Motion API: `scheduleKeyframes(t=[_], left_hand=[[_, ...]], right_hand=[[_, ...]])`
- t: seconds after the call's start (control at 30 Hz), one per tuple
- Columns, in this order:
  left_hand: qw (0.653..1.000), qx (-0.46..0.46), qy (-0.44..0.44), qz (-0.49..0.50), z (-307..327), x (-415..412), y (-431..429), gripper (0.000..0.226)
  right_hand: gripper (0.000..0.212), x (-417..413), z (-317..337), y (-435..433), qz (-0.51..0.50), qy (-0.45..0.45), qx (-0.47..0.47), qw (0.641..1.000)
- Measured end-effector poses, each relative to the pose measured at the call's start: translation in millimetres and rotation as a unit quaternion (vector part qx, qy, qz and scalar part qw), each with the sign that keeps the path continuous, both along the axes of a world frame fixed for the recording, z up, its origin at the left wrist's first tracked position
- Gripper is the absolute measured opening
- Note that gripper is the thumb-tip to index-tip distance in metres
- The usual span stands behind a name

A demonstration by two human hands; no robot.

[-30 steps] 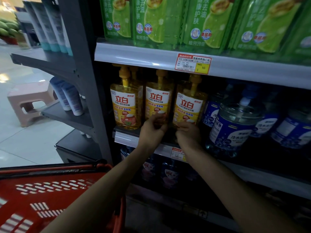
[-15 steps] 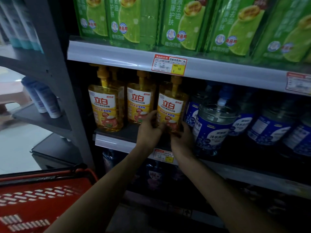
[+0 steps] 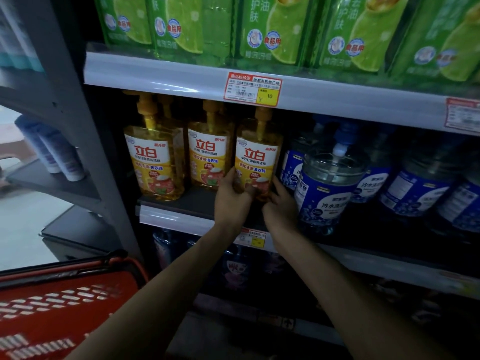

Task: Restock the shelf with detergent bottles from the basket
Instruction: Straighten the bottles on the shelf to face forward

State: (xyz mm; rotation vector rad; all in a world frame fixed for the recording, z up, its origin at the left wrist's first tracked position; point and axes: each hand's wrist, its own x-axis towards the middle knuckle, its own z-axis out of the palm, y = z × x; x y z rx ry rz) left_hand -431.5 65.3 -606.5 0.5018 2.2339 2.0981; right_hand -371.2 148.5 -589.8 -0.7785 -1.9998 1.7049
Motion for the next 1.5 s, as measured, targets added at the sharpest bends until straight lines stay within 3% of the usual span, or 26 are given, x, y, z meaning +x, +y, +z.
scheduleKeyframes(t=[0.13,0.4,0.57,0.87,1.1,1.4,1.5], left_hand=[[1.0,-0.006,0.01,0.011,1.3,0.4,-0.7,0.047],[0.999,-0.038,0.004,0.008,-21.2,-19.0,0.3,0.065],[1.0,-0.016,0.006,-0.021,-2.6,-7.8,-8.1,0.051],[0.997,-0.071,-0.016,0.0,-6.9,-13.9,-15.8,0.047],[0.996,-0.084,-0.033,-0.006,4.5,-0.5,-20.9,0.064],[0.992,-0.072,-0.064,-0.084,17.1,-3.2,-34.8,0.056],[0.994,-0.061,-0.06,-0.069,10.3,-0.9,-32.1,0.075]], right_hand=[[0.081,-5.3,-2.1,3.5,0.017,-0.001,0.004,1.0],[0.059,-20.8,-10.8,-1.3,0.024,0.02,0.032,0.999],[0.059,-17.6,-6.8,-0.1,0.017,0.015,0.05,0.998],[0.048,-13.5,-4.7,-3.6,-0.036,-0.024,0.065,0.997],[0.049,-24.9,-11.3,-9.1,-0.07,-0.028,0.058,0.995],[0.047,-25.3,-5.7,-5.5,-0.071,-0.003,-0.053,0.996],[0.048,-23.3,1.5,-10.7,-0.07,0.009,-0.077,0.995]])
